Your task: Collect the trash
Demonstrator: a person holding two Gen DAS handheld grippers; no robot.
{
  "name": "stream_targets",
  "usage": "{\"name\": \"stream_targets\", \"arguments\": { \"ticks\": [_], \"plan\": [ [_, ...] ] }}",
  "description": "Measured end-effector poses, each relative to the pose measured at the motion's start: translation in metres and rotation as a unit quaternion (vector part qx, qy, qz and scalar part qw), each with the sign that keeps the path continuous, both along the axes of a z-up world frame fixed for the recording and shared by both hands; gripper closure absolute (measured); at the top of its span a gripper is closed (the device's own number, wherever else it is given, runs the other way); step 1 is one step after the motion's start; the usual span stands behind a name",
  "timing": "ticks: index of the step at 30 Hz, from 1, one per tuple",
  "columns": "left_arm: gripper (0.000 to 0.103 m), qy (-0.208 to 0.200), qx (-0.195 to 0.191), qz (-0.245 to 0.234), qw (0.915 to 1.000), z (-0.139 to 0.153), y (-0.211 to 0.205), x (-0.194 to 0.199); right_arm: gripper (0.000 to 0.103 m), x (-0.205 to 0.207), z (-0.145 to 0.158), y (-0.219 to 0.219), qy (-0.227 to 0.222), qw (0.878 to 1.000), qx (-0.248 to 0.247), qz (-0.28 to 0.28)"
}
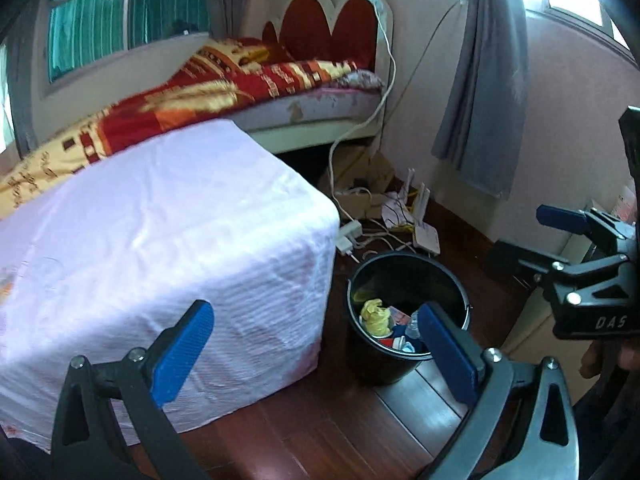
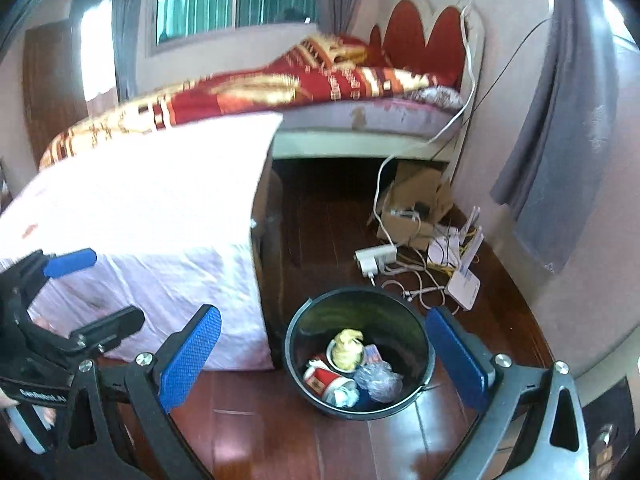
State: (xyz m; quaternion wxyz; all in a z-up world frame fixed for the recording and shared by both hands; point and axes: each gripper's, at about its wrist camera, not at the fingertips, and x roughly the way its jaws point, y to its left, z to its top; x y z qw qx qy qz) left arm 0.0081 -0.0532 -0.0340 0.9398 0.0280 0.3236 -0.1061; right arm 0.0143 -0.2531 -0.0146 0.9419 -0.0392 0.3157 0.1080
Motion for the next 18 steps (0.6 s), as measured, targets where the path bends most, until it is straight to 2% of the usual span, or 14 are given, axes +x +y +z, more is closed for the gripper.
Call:
{"name": "stream_targets", "arguments": {
  "ticks": [4, 11, 14, 18],
  "plan": [
    [0.001, -0.033, 0.006, 0.018, 0.9993, 0.014, 0.011, -0.028, 0.000, -0.028, 0.010, 0.009, -0.023, 1.000, 0.008, -0.005],
    [0.001, -0.054, 0.013, 0.034, 0.9979, 0.019, 0.018, -0.056, 0.000, -0.067, 0.024, 0.018, -0.069, 0.997, 0.007, -0.023],
    [0.001, -0.061, 0.011, 0.035, 0.9975, 0.022, 0.020, -0.058, 0.000, -0.070, 0.026, 0.019, -0.084, 0.996, -0.001, -0.023],
    [0.001, -0.068, 0.011, 0.028, 0.9972, 0.024, 0.018, -0.058, 0.000, -0.066, 0.023, 0.018, -0.082, 0.996, -0.002, -0.025]
  ]
}}
